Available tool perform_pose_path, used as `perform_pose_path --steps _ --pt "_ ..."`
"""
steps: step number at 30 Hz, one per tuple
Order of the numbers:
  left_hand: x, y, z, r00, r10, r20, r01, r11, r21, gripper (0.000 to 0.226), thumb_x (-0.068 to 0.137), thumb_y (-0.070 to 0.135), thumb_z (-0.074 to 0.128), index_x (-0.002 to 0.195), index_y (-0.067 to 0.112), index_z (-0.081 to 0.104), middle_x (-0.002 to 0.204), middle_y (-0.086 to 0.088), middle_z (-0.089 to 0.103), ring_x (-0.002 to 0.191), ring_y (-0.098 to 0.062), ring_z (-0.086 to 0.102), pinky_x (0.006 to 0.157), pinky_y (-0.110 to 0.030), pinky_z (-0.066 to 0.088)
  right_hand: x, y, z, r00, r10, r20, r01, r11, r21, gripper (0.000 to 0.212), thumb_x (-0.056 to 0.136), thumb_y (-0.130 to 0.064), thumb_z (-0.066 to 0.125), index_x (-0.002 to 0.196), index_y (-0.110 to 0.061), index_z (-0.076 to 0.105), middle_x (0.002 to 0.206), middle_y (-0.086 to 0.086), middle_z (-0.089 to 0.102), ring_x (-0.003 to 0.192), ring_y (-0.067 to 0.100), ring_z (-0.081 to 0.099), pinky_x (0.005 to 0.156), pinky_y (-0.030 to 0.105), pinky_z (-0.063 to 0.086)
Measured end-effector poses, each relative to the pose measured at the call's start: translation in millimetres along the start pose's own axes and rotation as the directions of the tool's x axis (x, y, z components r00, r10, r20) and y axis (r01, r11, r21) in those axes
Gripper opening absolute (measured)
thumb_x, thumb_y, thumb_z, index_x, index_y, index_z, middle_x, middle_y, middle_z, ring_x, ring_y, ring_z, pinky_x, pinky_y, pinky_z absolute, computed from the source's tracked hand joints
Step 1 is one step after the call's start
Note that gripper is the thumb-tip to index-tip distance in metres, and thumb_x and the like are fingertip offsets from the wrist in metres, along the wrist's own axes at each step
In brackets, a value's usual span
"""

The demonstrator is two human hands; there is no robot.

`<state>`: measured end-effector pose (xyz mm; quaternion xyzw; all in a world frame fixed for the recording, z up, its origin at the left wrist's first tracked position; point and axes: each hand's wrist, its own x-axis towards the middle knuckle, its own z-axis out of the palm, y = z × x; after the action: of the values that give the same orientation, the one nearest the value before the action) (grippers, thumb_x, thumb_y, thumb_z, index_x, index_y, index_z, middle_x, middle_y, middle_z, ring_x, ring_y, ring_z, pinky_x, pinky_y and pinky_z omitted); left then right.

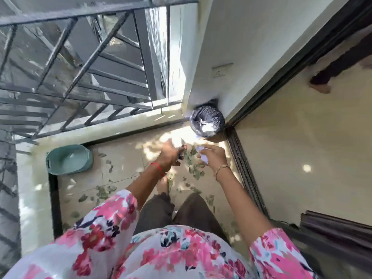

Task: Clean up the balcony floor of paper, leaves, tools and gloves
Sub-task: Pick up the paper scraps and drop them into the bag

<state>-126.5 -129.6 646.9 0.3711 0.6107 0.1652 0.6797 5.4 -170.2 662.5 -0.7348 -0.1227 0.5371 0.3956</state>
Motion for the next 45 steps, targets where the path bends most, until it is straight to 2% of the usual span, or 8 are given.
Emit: perform_pose_path --steps 6,13,17,19,24,31,38,45 --pt "70.4 41.5 15.9 0.999 -0.039 -0.034 0.041 0.998 0.049 0.019 0.091 0.013 0.060 0.087 0.020 0.043 0.074 -0.007 0.051 0.053 -0.014 0.048 0.038 -0.020 0.039 73.2 -37.2 14.0 0.999 0.047 -0.010 -0.048 0.998 -0.048 0.023 0.088 0.003 0.050 0.109 0.001 0.059 0.102 0.015 0.057 0.087 0.027 0.055 0.044 0.021 0.051" --pt "184.9 39.8 53.0 0.993 -0.111 -0.038 0.110 0.994 -0.008 0.023 0.092 0.012 0.058 0.090 0.022 0.037 0.069 -0.001 0.042 0.049 -0.010 0.043 0.036 -0.016 0.029 189.7 -43.6 3.3 0.994 0.110 0.020 -0.107 0.989 -0.104 0.025 0.091 0.004 0.047 0.114 -0.001 0.056 0.088 0.003 0.054 0.071 0.013 0.053 0.041 0.014 0.048" --pt "279.2 10.9 84.5 0.970 -0.236 -0.066 0.232 0.970 -0.068 0.051 0.093 0.021 0.058 0.134 0.014 0.028 0.076 0.005 0.037 0.057 -0.012 0.040 0.035 -0.017 0.031 294.4 -6.0 -5.7 0.995 0.100 0.027 -0.086 0.938 -0.335 0.017 0.091 -0.002 0.049 0.100 -0.013 0.057 0.090 0.005 0.057 0.090 0.028 0.058 0.079 0.048 0.054" --pt "330.6 -5.0 102.8 0.952 -0.271 -0.140 0.264 0.962 -0.070 0.032 0.090 0.021 0.061 0.112 0.010 0.040 0.077 -0.003 0.044 0.053 -0.014 0.041 0.036 -0.021 0.033 347.1 10.0 -10.9 0.996 0.087 0.035 -0.062 0.891 -0.449 0.016 0.091 -0.003 0.051 0.103 -0.011 0.057 0.096 0.012 0.057 0.090 0.028 0.056 0.079 0.049 0.050" --pt "439.9 -44.1 144.5 0.927 -0.297 -0.229 0.254 0.947 -0.197 0.057 0.084 0.019 0.069 0.128 -0.001 0.040 0.122 -0.020 0.056 0.105 -0.032 0.056 0.079 -0.034 0.046 446.5 25.5 -15.0 0.996 0.041 0.083 0.013 0.825 -0.564 0.027 0.095 -0.003 0.045 0.114 0.014 0.051 0.115 0.033 0.054 0.086 0.022 0.044 0.051 0.013 0.048" --pt "503.1 -87.4 171.4 0.932 -0.338 -0.128 0.244 0.850 -0.466 0.099 0.078 0.046 0.068 0.149 0.010 0.010 0.154 -0.010 0.022 0.139 -0.028 0.026 0.115 -0.040 0.023 555.5 91.5 -22.5 0.994 0.099 0.051 -0.044 0.764 -0.644 0.060 0.085 -0.039 0.044 0.134 -0.006 0.039 0.132 0.013 0.047 0.124 0.031 0.045 0.104 0.049 0.038" --pt "479.9 -104.9 162.1 0.918 -0.342 -0.201 0.205 0.843 -0.498 0.002 0.092 0.013 0.055 0.093 0.012 0.053 0.088 -0.008 0.050 0.071 -0.010 0.044 0.050 -0.007 0.033 524.1 81.0 -9.6 0.984 0.103 0.147 0.056 0.599 -0.799 0.040 0.097 -0.020 0.041 0.129 0.005 0.043 0.132 0.019 0.049 0.120 0.029 0.046 0.087 0.026 0.032" --pt "400.0 -102.5 115.0 0.884 -0.318 -0.342 0.162 0.896 -0.413 0.021 0.091 0.004 0.055 0.073 0.013 0.048 0.064 0.001 0.042 0.053 -0.008 0.041 0.043 -0.015 0.033 450.0 67.3 34.7 0.900 0.174 0.399 0.324 0.343 -0.882 0.020 0.093 -0.018 0.048 0.093 0.000 0.056 0.092 0.018 0.056 0.088 0.026 0.052 0.073 0.031 0.034"
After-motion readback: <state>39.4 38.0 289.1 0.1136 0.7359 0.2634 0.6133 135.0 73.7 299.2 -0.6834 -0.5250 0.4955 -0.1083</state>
